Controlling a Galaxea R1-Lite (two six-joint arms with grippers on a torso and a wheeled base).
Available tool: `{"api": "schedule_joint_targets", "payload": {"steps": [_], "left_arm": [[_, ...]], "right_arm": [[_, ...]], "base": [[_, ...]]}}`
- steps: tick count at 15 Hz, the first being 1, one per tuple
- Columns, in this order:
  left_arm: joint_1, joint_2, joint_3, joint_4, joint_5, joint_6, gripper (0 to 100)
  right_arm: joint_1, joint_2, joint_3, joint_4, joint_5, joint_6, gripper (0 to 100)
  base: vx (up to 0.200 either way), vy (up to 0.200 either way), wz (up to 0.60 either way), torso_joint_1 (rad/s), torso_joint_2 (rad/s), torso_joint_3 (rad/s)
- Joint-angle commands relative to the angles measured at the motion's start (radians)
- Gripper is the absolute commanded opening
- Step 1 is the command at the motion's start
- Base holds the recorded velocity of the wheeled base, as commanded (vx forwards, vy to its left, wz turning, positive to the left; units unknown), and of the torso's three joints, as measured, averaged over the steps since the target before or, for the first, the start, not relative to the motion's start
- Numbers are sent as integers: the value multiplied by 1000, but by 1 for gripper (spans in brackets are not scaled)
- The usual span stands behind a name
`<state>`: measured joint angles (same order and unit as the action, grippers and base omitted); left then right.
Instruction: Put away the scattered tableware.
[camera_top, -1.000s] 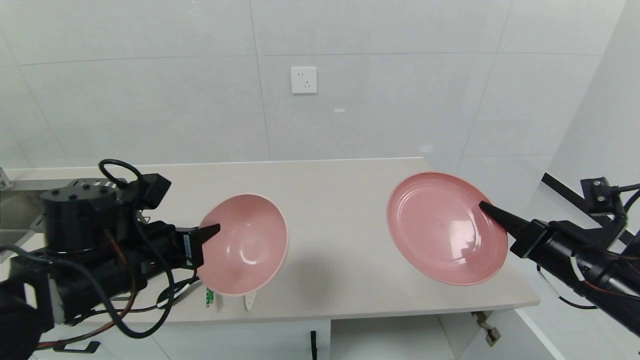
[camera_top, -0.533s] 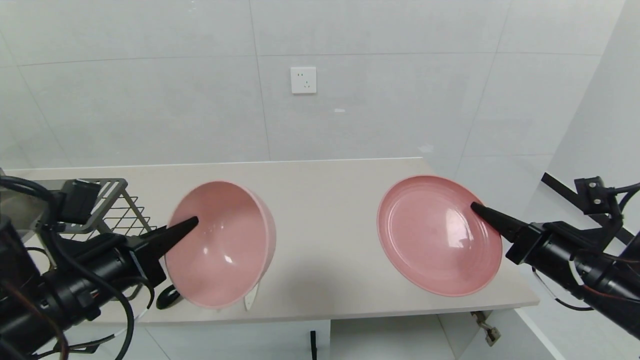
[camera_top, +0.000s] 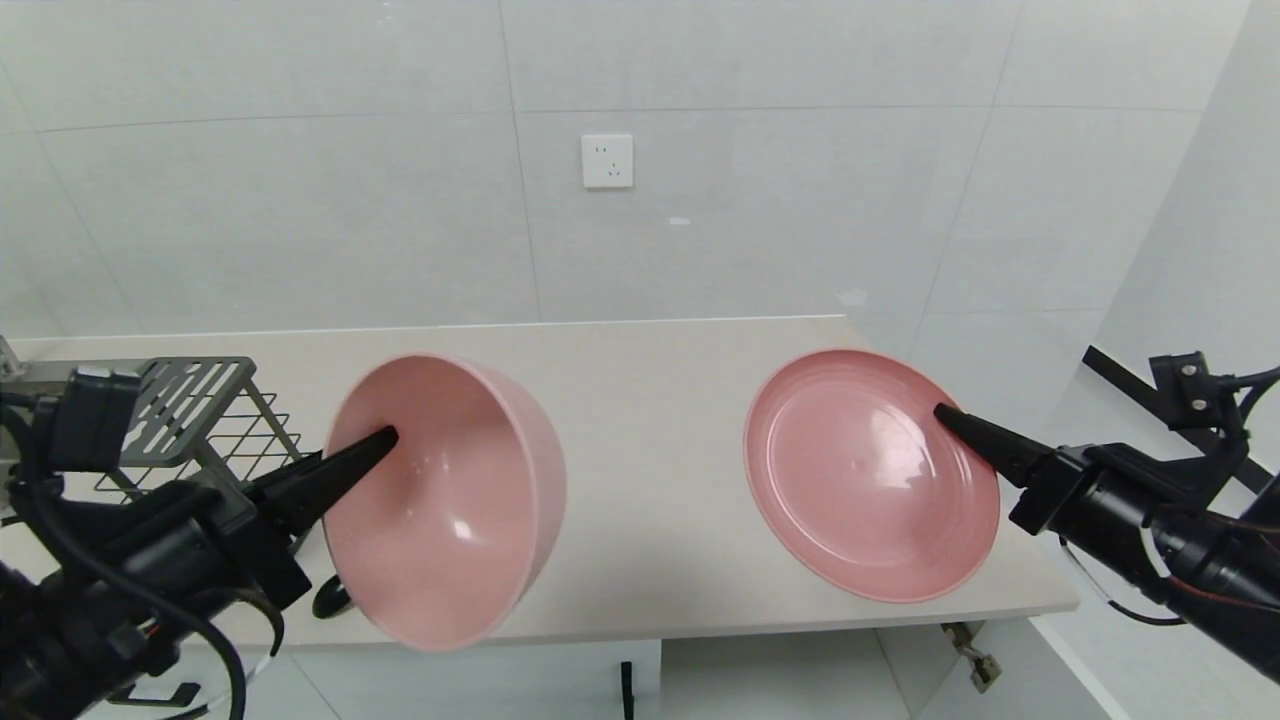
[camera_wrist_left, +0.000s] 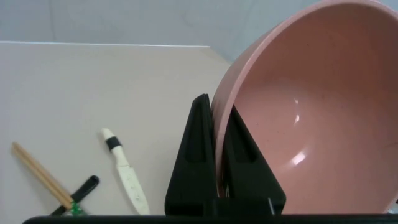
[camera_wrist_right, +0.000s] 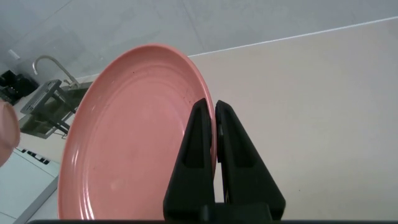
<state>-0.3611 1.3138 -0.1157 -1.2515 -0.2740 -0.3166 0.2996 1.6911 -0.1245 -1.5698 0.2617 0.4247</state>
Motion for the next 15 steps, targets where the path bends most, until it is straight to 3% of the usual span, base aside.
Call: {"api": "schedule_joint_targets", "payload": {"steps": [1, 4, 8, 12, 15], "left_arm": [[-39, -36, 50, -9, 6, 16, 0], [16, 19, 68, -17, 61, 68, 0], [16, 117, 80, -13, 121, 70, 0], [17, 128, 105, -57, 125, 71, 0], [57, 162, 99, -77, 130, 65, 0]], "right_arm": [[4, -1, 0, -1, 1, -1, 0], [3, -8, 5, -1, 1, -11, 0], [-4, -10, 0, -1, -9, -64, 0], [-4, -5, -24, -1, -39, -81, 0], [-7, -13, -37, -1, -42, -89, 0]], "base": [[0, 0, 0, 0, 0, 0], [0, 0, 0, 0, 0, 0], [0, 0, 0, 0, 0, 0], [0, 0, 0, 0, 0, 0], [0, 0, 0, 0, 0, 0]]}}
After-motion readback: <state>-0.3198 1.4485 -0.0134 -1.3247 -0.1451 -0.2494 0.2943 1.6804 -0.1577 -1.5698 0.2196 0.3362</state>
